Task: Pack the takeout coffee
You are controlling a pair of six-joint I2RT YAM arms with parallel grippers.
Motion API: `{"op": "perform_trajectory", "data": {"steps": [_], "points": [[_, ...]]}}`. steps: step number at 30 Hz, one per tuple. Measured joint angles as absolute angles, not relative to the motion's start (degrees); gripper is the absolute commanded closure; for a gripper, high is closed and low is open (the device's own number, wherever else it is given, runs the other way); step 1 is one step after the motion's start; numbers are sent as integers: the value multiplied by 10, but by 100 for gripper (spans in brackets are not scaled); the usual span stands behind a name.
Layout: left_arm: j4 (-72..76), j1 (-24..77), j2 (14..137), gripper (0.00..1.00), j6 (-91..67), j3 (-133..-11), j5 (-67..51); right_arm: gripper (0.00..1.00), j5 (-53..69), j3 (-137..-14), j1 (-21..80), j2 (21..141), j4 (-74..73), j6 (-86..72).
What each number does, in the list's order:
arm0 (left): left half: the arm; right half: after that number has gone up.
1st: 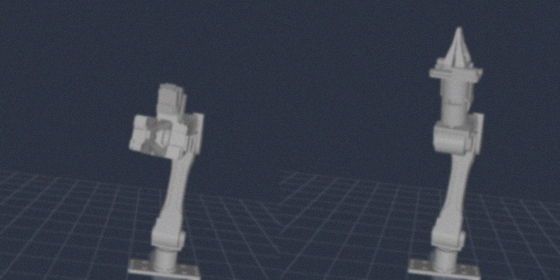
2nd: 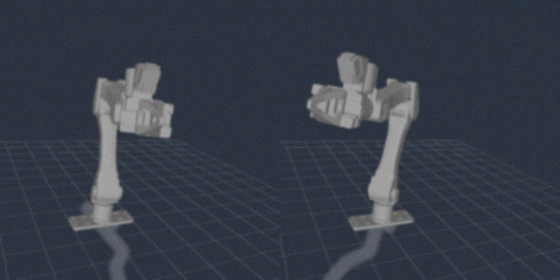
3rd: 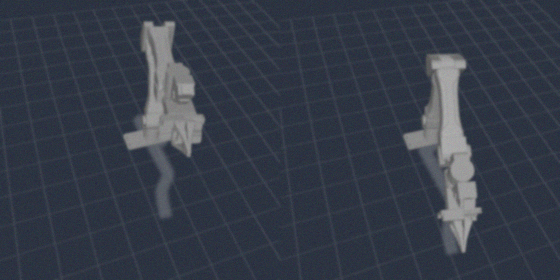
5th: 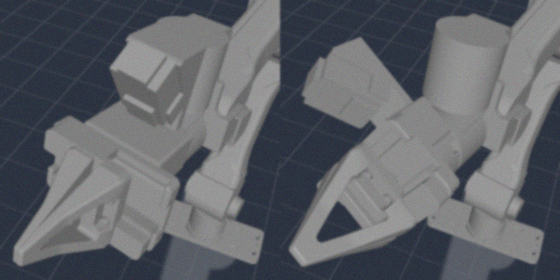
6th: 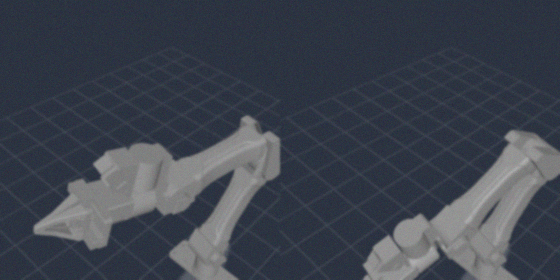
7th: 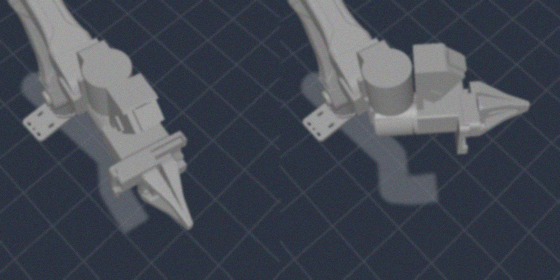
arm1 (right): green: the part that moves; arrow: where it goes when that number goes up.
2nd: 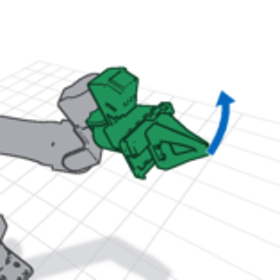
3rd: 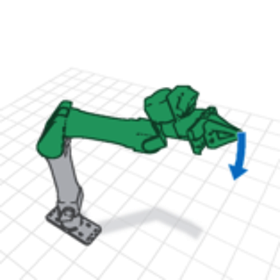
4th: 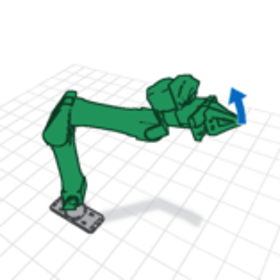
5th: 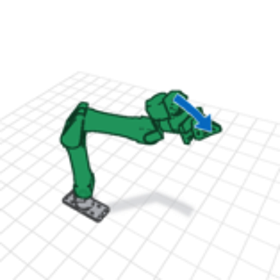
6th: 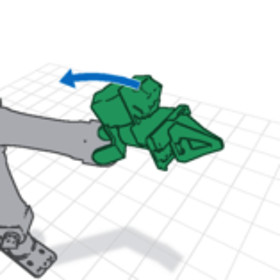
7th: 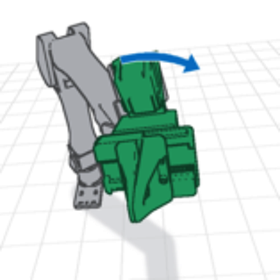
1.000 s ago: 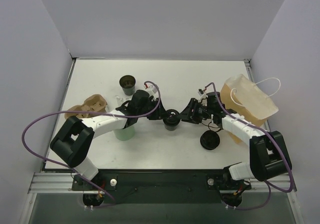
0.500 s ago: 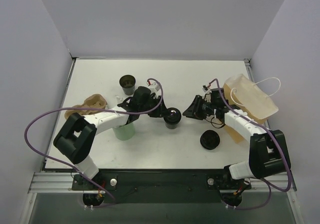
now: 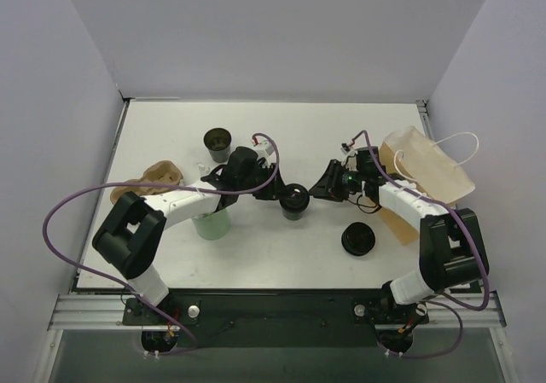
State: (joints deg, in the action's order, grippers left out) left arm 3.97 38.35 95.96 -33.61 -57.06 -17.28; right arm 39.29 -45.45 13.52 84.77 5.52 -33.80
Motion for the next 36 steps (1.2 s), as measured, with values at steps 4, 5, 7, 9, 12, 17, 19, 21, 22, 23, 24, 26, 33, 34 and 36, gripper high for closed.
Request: {"op": "perform_trajectory", "data": {"steps": [4,5,7,9,12,17,19,21,22,23,24,26,33,34,36], "points": [[41,382,961,55,-336,-571,-175,73,415,-455,133,864,76,-346],[41,382,961,55,-336,-571,-175,73,419,-455,133,867,80,-347],[42,382,961,55,-337,-571,-175,73,423,-455,132,870,88,-352],[43,382,961,55,-336,-571,-176,73,423,-455,132,870,93,-356],[43,382,962,55,-336,-571,-176,72,422,-455,132,870,97,-360],[45,382,963,55,-336,-571,-177,73,417,-455,132,870,96,-360],[46,382,964,55,-333,-571,-179,73,413,-457,132,870,96,-361],[46,381,967,55,-326,-574,-185,73,409,-459,132,870,96,-362],[46,381,970,54,-322,-577,-187,73,406,-460,132,870,96,-362],[43,380,974,54,-317,-583,-192,72,402,-460,132,869,96,-362],[39,380,978,54,-309,-590,-195,70,396,-461,132,867,95,-362],[33,379,985,54,-296,-601,-202,69,383,-461,132,860,91,-362],[13,371,997,54,-257,-620,-232,66,332,-461,132,816,76,-360],[11,370,999,54,-251,-623,-238,67,328,-461,132,811,75,-360],[7,368,1002,54,-241,-628,-248,69,324,-461,132,805,76,-360]]}}
